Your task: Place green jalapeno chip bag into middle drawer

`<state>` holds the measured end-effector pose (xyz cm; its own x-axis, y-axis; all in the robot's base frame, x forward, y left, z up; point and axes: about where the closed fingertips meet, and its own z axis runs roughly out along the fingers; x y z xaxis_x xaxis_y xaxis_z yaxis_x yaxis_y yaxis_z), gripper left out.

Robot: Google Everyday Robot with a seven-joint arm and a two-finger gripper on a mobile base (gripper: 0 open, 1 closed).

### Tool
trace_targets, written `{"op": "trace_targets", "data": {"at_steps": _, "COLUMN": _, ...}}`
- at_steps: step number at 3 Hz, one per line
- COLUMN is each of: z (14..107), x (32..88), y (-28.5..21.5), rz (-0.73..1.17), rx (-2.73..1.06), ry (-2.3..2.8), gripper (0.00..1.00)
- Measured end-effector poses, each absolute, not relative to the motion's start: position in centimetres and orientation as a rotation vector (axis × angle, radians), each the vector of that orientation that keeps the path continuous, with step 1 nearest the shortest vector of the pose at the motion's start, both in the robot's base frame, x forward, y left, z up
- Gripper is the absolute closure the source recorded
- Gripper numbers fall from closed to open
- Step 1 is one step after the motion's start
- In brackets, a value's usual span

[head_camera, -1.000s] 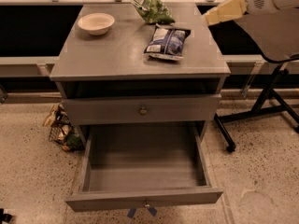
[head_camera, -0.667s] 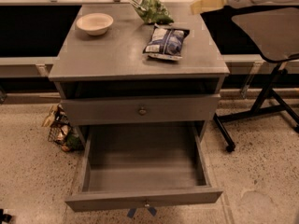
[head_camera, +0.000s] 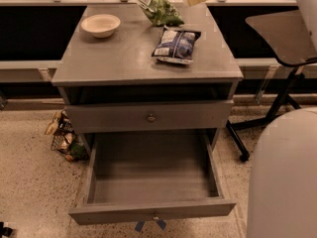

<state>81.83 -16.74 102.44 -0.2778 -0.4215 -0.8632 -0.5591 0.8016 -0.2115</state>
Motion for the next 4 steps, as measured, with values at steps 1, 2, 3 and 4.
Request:
{"op": "trace_targets", "data": {"at_steps": 1, "z": 102.3, "x": 82.5, "y": -16.8, "rz": 0.112, "rx": -0.667, "ry": 1.907, "gripper": 0.00}}
{"op": "trace_targets", "data": {"at_steps": 2, "z": 99.6, "x": 83.5, "y": -16.2, "rz": 0.041, "rx": -0.593, "ry": 1.904, "gripper": 0.00}}
{"op": "trace_targets", "data": {"at_steps": 3, "z": 96.0, "x": 85.4, "y": -14.6, "rz": 0.004, "rx": -0.530, "ry": 1.882, "gripper": 0.00}}
{"op": "trace_targets", "data": {"at_steps": 4, "z": 95.2, "x": 87.4, "y": -12.6, "rz": -0.032, "rx": -0.536, "ry": 1.800, "gripper": 0.00}}
